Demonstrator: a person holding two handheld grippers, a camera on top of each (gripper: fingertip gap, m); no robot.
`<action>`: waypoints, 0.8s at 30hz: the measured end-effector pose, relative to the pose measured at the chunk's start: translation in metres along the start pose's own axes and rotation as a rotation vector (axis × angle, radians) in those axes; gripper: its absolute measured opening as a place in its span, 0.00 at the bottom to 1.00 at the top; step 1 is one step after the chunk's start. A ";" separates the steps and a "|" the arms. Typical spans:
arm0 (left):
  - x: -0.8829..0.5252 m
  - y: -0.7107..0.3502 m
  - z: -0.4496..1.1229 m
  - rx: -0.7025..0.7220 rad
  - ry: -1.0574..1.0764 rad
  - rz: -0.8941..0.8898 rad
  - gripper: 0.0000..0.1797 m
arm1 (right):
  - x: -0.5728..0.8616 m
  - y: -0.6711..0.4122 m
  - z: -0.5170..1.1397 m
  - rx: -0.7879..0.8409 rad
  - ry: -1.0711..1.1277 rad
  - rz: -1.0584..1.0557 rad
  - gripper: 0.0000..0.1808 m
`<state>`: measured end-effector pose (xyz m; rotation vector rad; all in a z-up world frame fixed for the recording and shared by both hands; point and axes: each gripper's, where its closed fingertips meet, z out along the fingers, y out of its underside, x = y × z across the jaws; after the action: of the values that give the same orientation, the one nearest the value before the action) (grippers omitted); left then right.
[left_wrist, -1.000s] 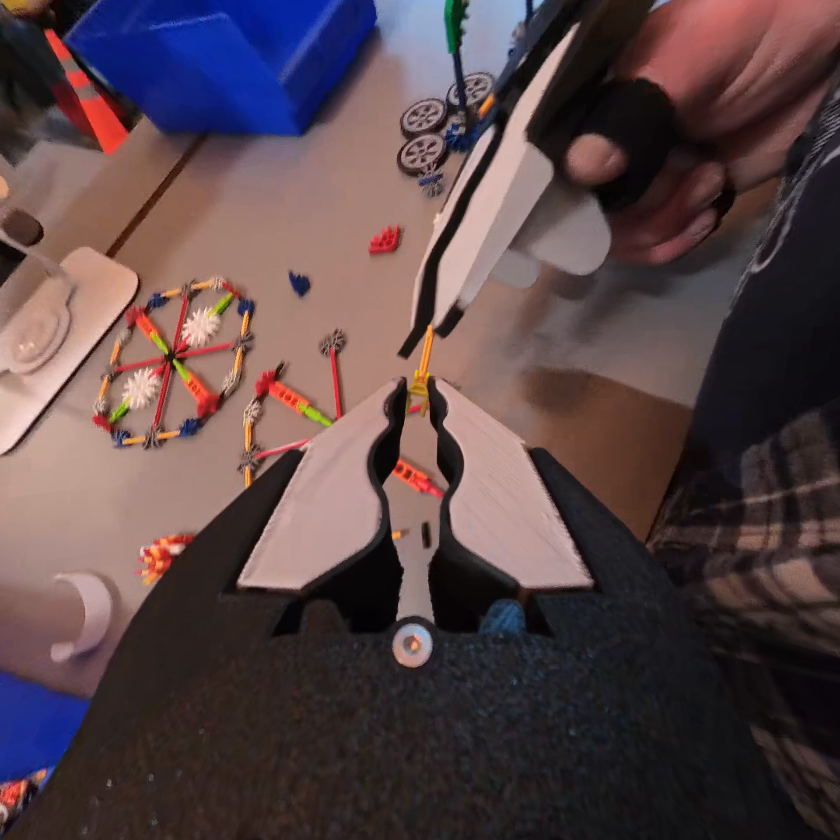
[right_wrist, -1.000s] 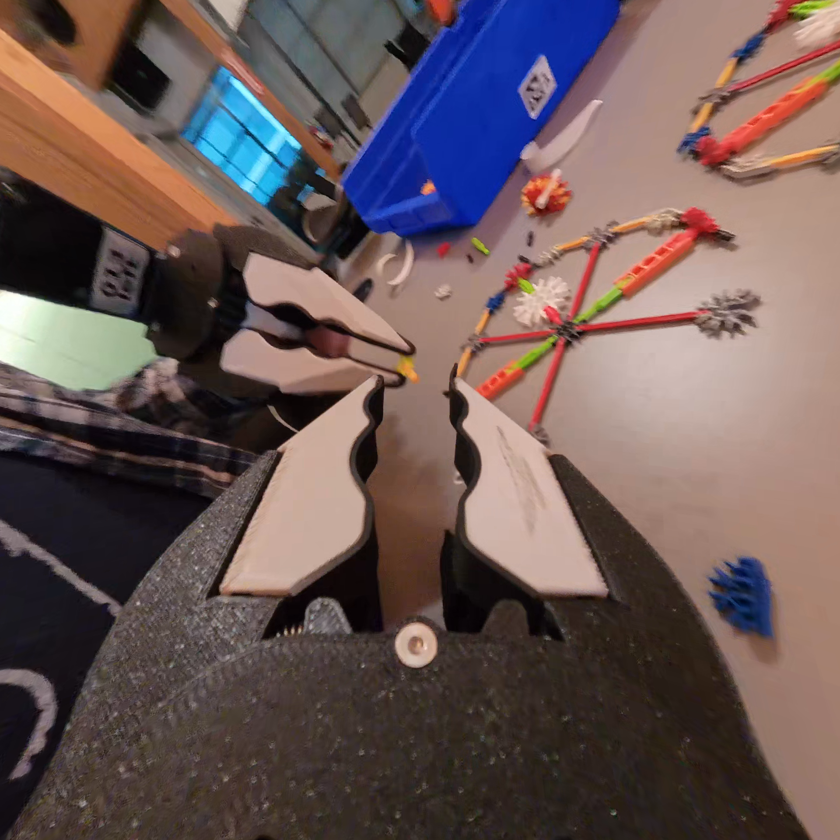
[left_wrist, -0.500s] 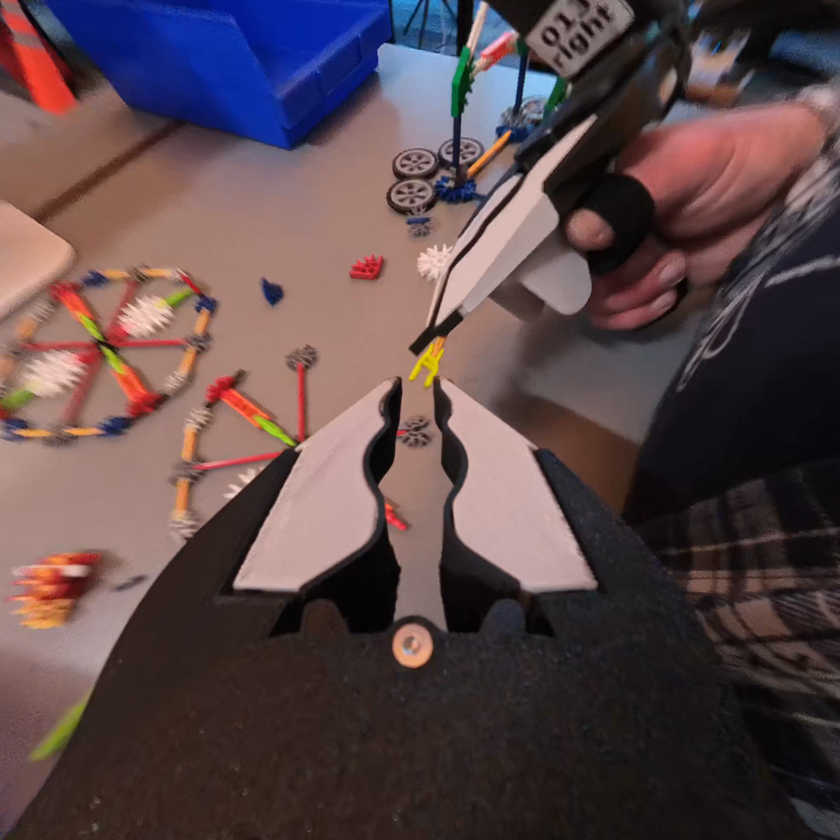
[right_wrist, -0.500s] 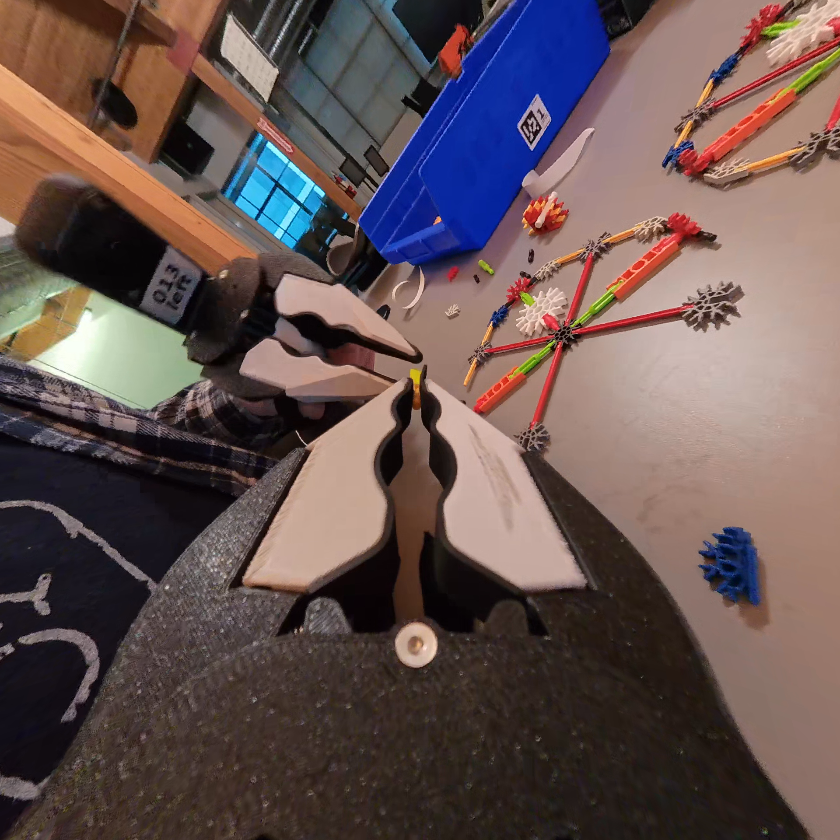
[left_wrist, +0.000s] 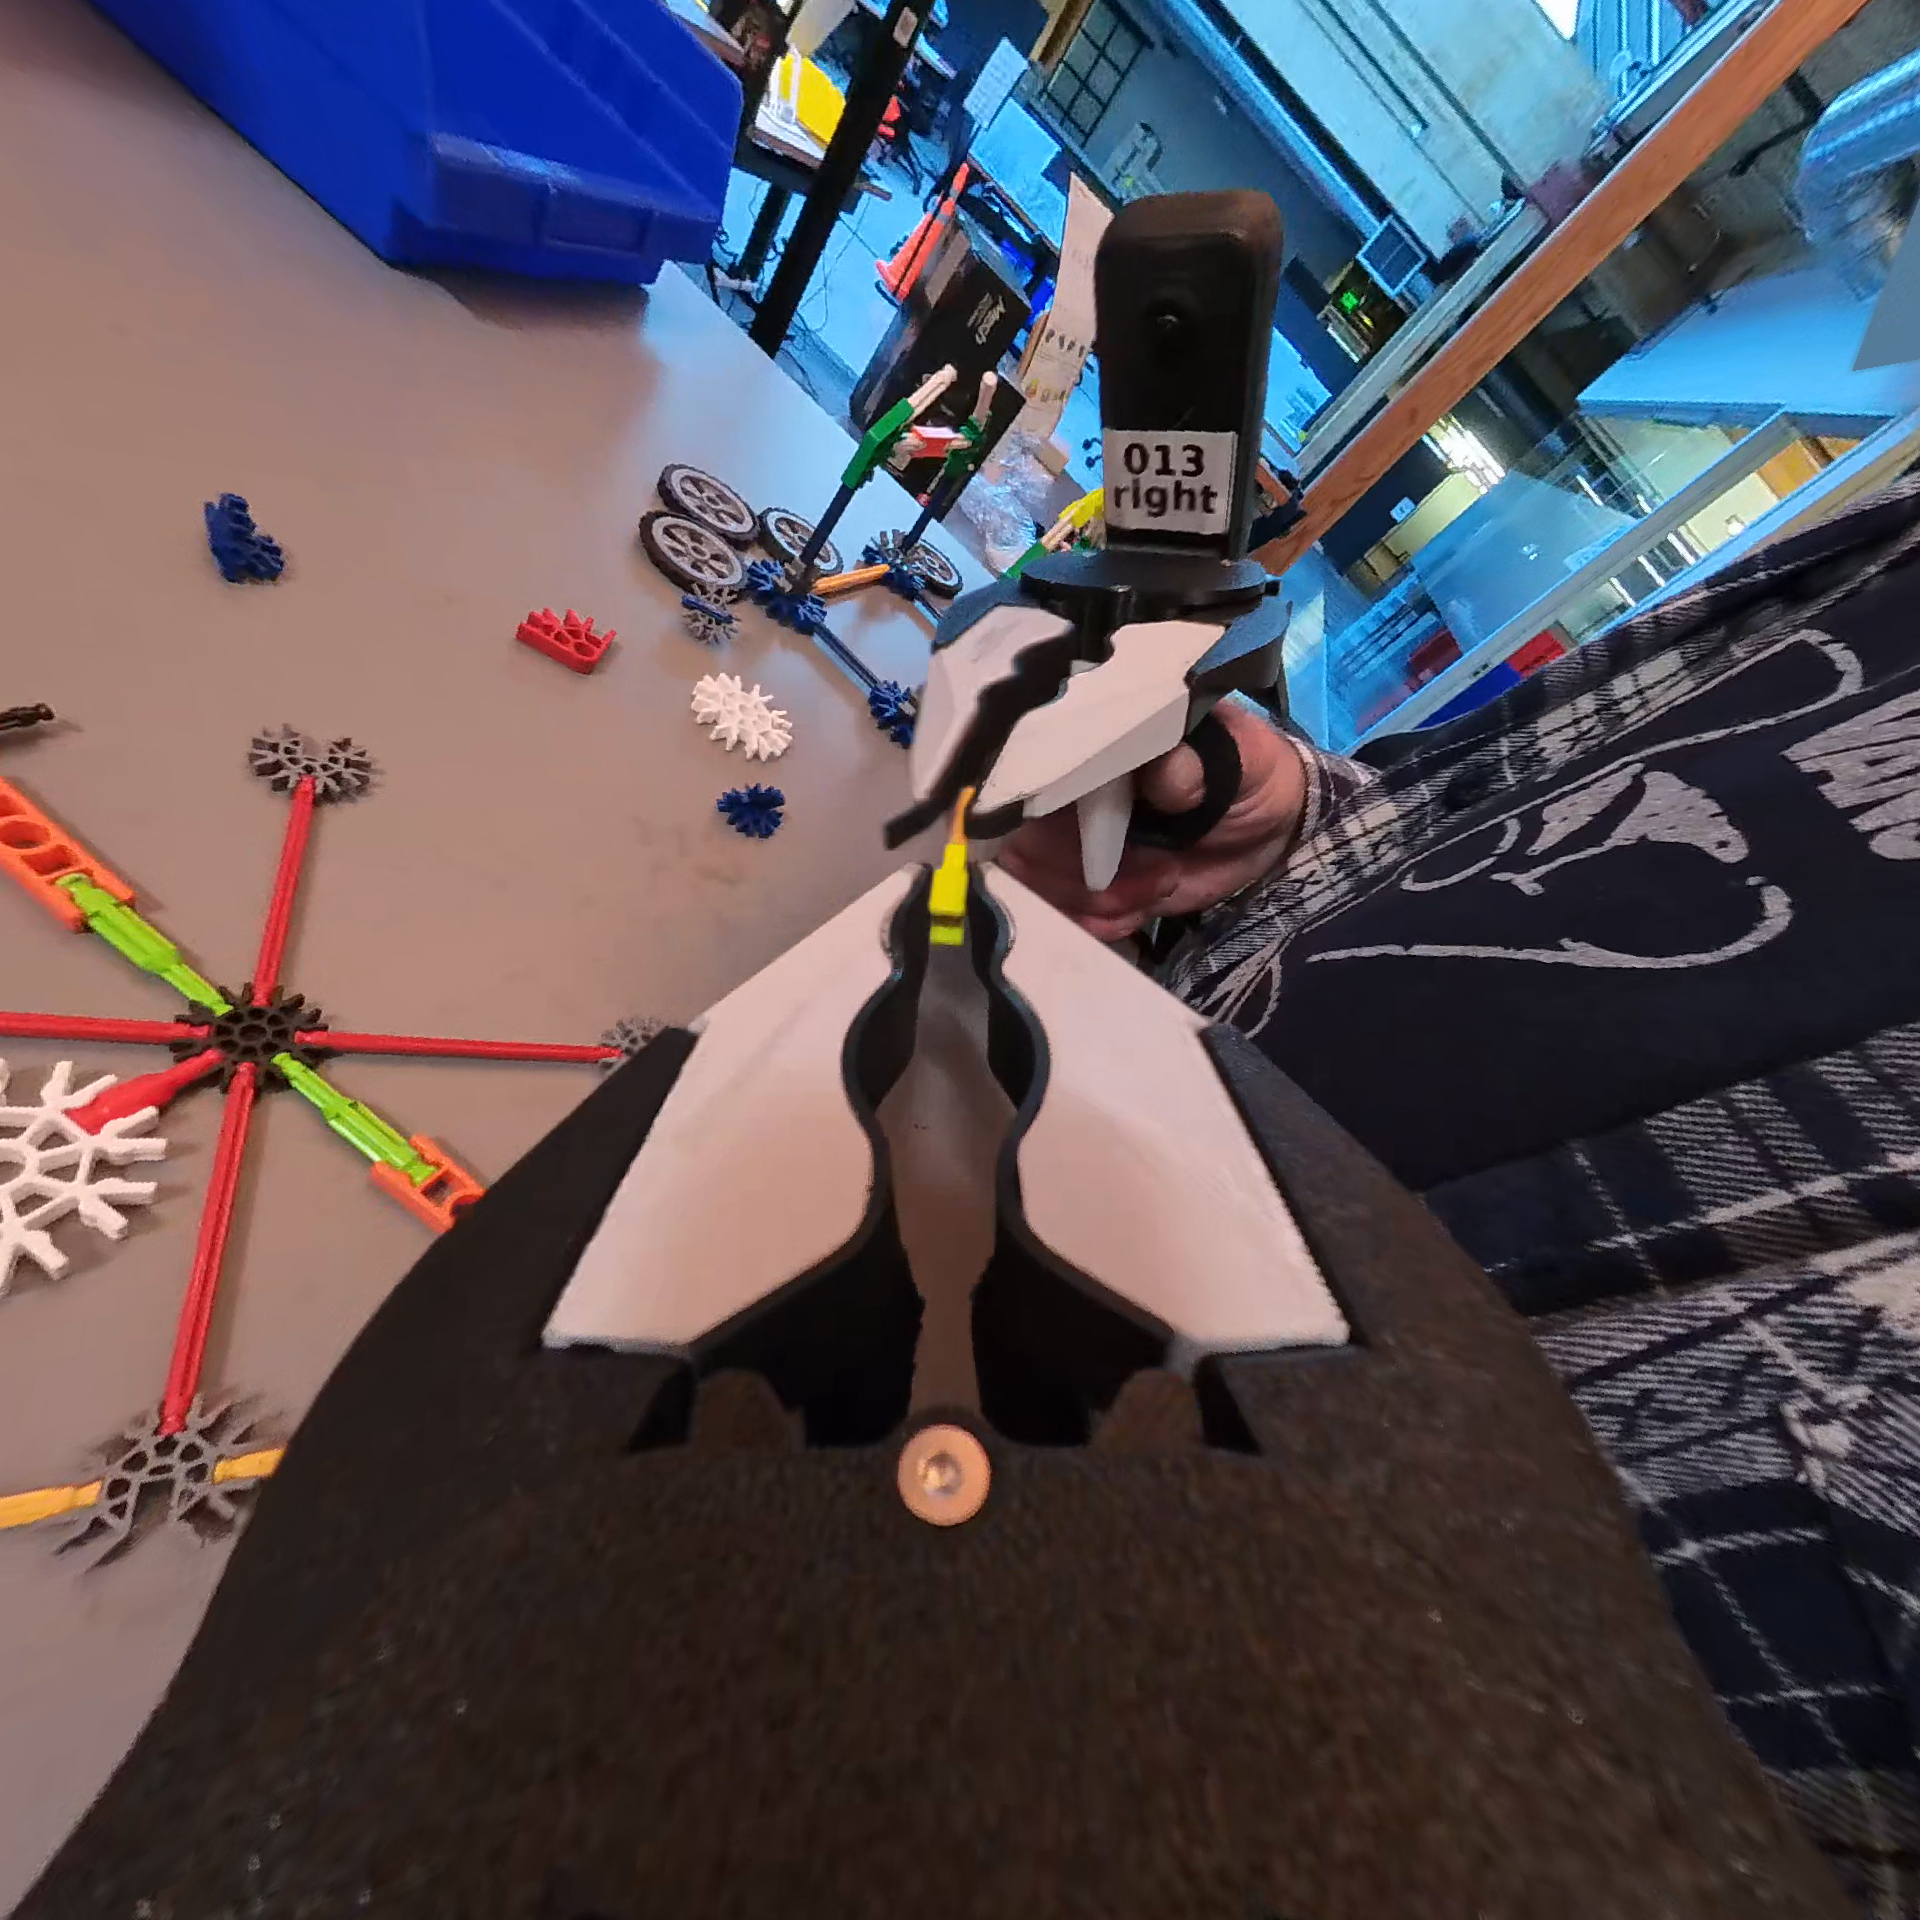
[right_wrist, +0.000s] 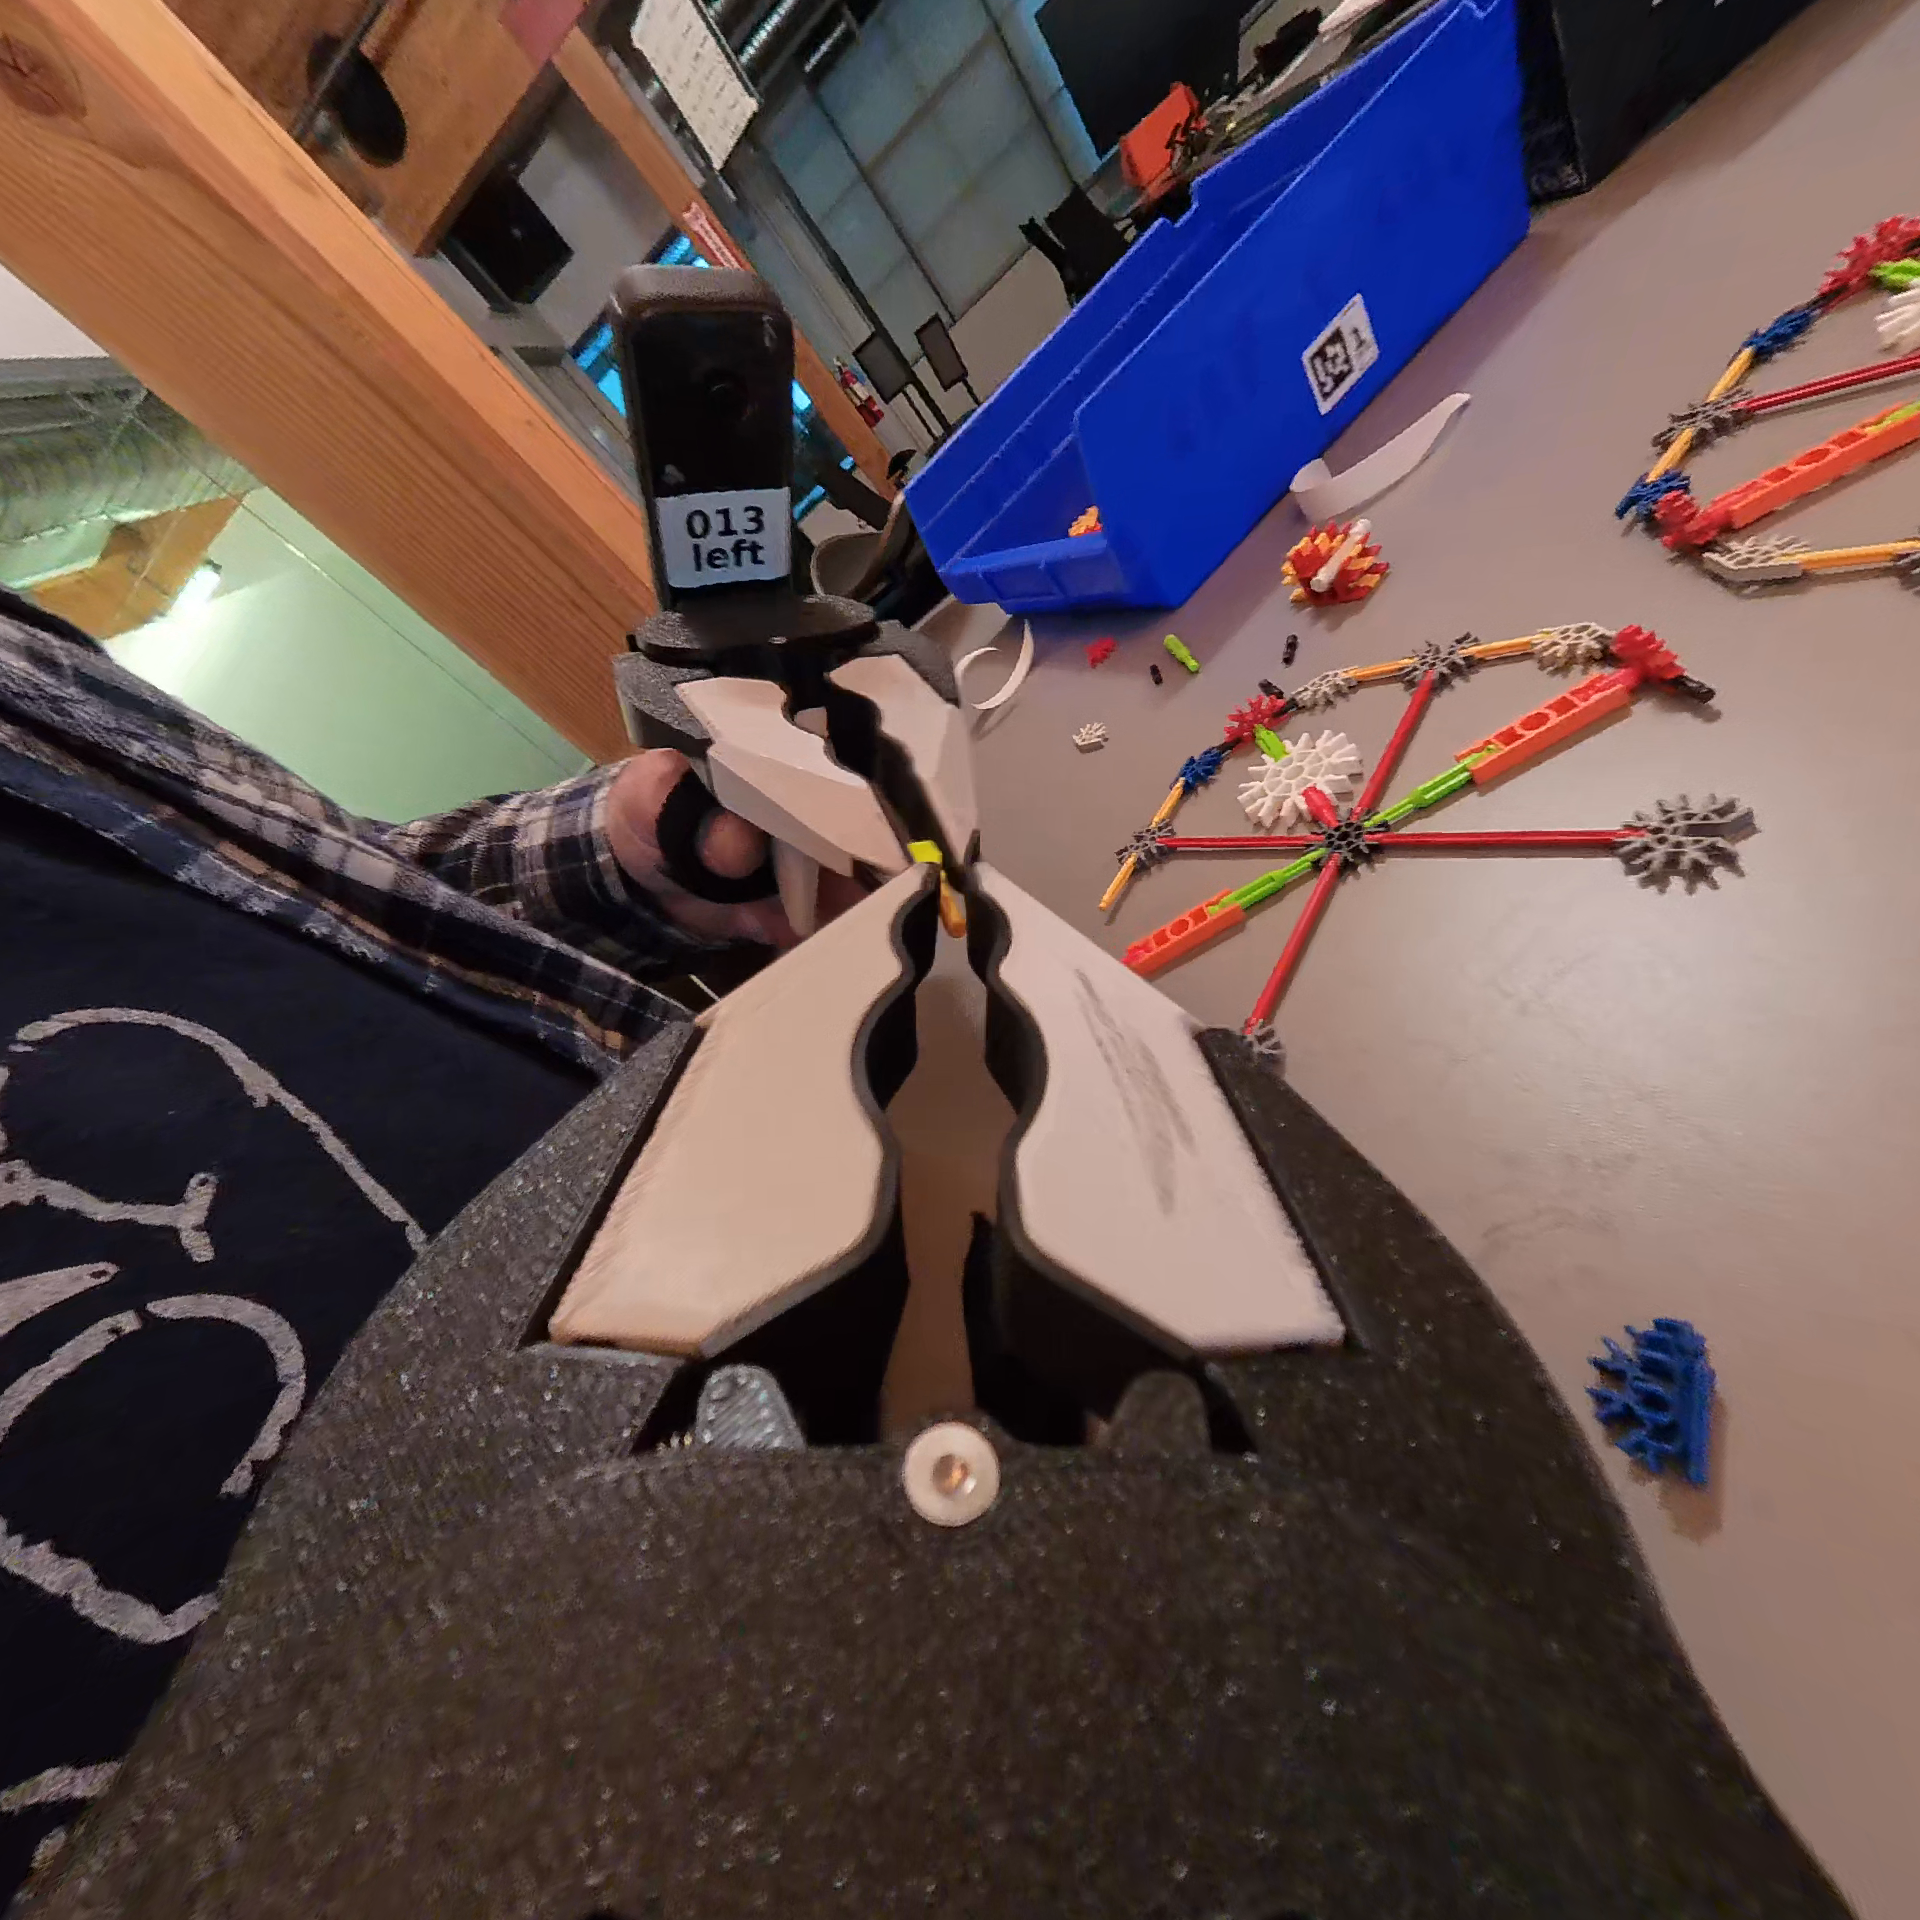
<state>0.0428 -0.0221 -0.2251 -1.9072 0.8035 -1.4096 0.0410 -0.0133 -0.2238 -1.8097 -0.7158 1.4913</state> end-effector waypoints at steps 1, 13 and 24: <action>-0.002 0.000 0.000 0.002 -0.018 0.008 0.02 | 0.002 0.000 0.000 -0.007 0.016 -0.012 0.04; 0.000 -0.001 -0.002 -0.016 0.038 -0.001 0.02 | -0.001 -0.001 0.003 -0.013 -0.030 0.007 0.05; 0.002 -0.003 -0.002 -0.013 0.093 -0.028 0.02 | -0.001 0.002 0.005 -0.029 -0.057 0.025 0.04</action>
<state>0.0415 -0.0219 -0.2214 -1.8809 0.8348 -1.5231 0.0361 -0.0151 -0.2255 -1.8097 -0.7485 1.5624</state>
